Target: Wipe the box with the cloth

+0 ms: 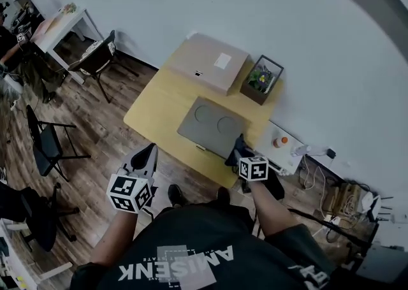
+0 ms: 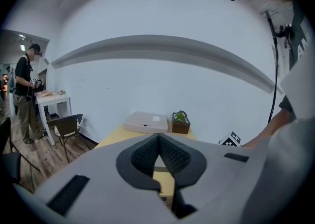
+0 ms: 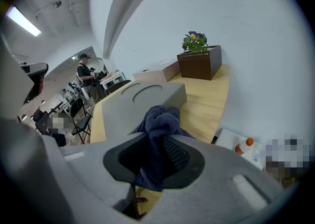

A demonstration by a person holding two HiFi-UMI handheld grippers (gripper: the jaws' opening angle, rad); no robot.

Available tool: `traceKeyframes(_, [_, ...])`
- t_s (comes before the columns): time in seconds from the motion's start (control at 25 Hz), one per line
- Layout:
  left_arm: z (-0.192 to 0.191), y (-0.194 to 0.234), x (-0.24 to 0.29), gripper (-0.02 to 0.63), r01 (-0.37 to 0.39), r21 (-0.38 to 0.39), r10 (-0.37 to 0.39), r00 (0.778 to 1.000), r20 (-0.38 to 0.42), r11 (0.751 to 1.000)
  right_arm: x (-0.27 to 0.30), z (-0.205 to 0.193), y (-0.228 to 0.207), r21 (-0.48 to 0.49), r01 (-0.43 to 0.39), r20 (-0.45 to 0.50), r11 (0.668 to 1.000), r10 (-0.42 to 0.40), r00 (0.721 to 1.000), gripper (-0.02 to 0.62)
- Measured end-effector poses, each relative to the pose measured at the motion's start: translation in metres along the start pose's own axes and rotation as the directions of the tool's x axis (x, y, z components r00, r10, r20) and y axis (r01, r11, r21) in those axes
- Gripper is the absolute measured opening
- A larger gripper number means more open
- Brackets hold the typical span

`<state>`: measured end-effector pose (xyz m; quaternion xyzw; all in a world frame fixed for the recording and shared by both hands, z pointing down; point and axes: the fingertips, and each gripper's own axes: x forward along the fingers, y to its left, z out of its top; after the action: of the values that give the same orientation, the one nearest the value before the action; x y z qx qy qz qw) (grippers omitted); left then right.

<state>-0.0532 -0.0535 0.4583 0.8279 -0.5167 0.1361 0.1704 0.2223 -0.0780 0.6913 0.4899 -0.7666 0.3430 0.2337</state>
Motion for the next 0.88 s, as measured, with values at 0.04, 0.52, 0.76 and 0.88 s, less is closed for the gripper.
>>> traceKeyframes(0.04, [0.0, 0.002, 0.002, 0.002, 0.012, 0.002, -0.012, 1.0, -0.001, 1.0, -0.001, -0.003, 0.003, 0.005, 0.002, -0.001, 1.0, -0.002, 1.0, 0.077])
traceKeyframes(0.52, [0.004, 0.02, 0.021, 0.002, 0.143, 0.026, -0.143, 0.99, -0.007, 0.989, -0.015, -0.035, 0.038, 0.032, 0.031, -0.016, 0.999, -0.03, 0.999, 0.077])
traceKeyframes(0.76, [0.002, 0.025, 0.024, 0.002, 0.201, 0.04, -0.2, 0.98, -0.011, 0.979, -0.02, -0.048, 0.053, 0.069, 0.044, -0.008, 0.997, -0.044, 0.999, 0.077])
traceKeyframes(0.88, [0.003, 0.024, 0.026, 0.002, 0.233, 0.04, -0.232, 0.973, -0.015, 0.972, -0.023, -0.053, 0.059, 0.088, 0.039, -0.01, 0.995, -0.038, 0.999, 0.077])
